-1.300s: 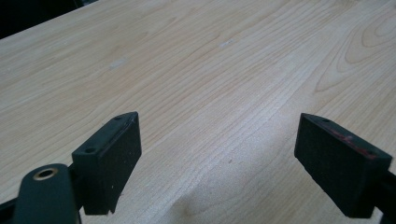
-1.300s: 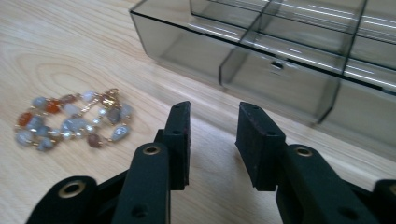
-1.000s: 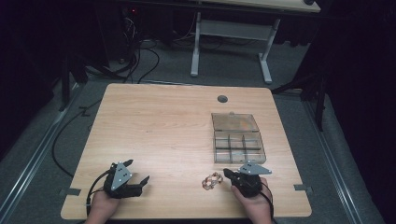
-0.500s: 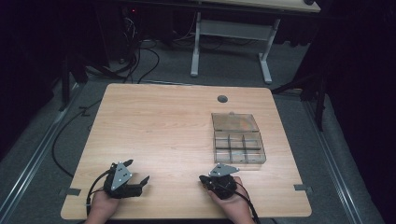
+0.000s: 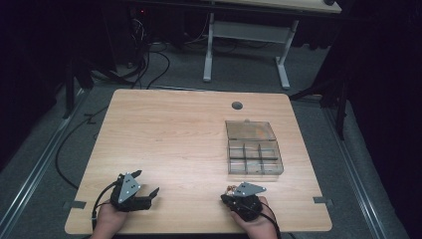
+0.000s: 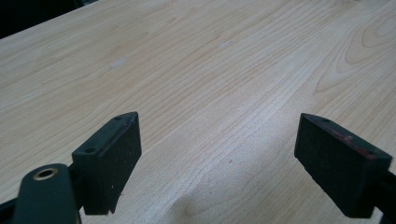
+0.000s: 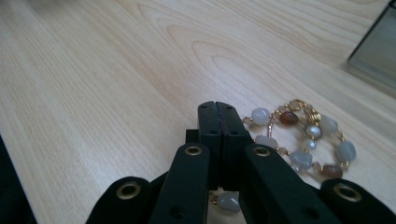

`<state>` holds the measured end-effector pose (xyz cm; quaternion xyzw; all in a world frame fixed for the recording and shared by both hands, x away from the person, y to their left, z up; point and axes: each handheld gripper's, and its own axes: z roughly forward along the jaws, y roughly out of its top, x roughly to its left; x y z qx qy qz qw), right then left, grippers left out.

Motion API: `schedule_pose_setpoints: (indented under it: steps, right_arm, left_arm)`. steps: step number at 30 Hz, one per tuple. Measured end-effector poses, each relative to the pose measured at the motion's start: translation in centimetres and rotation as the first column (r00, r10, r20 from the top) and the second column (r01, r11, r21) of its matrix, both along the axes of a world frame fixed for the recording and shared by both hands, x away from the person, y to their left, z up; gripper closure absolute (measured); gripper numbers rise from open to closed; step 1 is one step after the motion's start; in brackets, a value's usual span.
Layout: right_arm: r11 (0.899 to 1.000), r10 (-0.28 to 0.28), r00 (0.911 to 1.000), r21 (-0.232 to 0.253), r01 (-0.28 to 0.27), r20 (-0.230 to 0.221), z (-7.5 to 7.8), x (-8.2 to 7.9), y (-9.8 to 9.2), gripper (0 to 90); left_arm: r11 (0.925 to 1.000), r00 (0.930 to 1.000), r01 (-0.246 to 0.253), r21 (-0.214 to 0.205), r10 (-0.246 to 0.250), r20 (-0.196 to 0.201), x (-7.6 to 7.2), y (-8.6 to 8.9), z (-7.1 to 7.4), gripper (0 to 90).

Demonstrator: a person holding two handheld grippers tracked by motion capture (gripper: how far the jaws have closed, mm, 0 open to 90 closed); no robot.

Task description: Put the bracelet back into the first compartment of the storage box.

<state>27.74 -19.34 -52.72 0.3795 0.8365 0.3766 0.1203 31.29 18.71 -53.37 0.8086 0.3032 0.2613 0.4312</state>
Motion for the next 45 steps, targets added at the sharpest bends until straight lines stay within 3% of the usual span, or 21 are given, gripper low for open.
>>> schedule_pose_setpoints:
  steps: [7,18,22,25,37,45]
  right_arm:
    - [0.999,-0.045,0.9990,0.001,0.045,0.005,0.1,-1.0,-1.7,90.0]
    - [0.992,-0.130,0.9915,-0.004,0.130,0.006,0.0,-1.1,-4.4,90.0]
    - [0.991,-0.134,0.9910,-0.002,0.134,0.001,-0.1,-1.1,-4.7,90.0]
    - [0.991,-0.135,0.9906,0.015,0.135,0.021,0.3,-1.2,-4.8,89.3]
    - [0.973,-0.229,0.9728,0.026,0.228,0.038,0.8,-0.8,-6.9,86.6]
    - [0.968,-0.251,0.9679,-0.014,0.251,0.002,0.4,-0.2,-7.4,83.1]
  left_arm:
    - [1.0000,1.0000,0.000,0.001,0.000,0.000,0.0,0.0,0.0,15.4]
    - [1.0000,1.0000,0.000,0.005,0.000,0.000,0.0,0.0,0.0,15.4]
    - [1.0000,1.0000,0.000,0.005,0.000,-0.001,0.0,0.0,0.0,15.4]
    - [1.0000,1.0000,0.001,0.005,-0.001,0.000,0.0,0.0,0.0,15.4]
    - [1.0000,1.0000,0.002,0.007,-0.002,0.000,0.0,-0.1,0.0,15.4]
    - [1.0000,1.0000,0.003,0.008,-0.003,-0.002,0.0,-0.1,0.0,15.4]
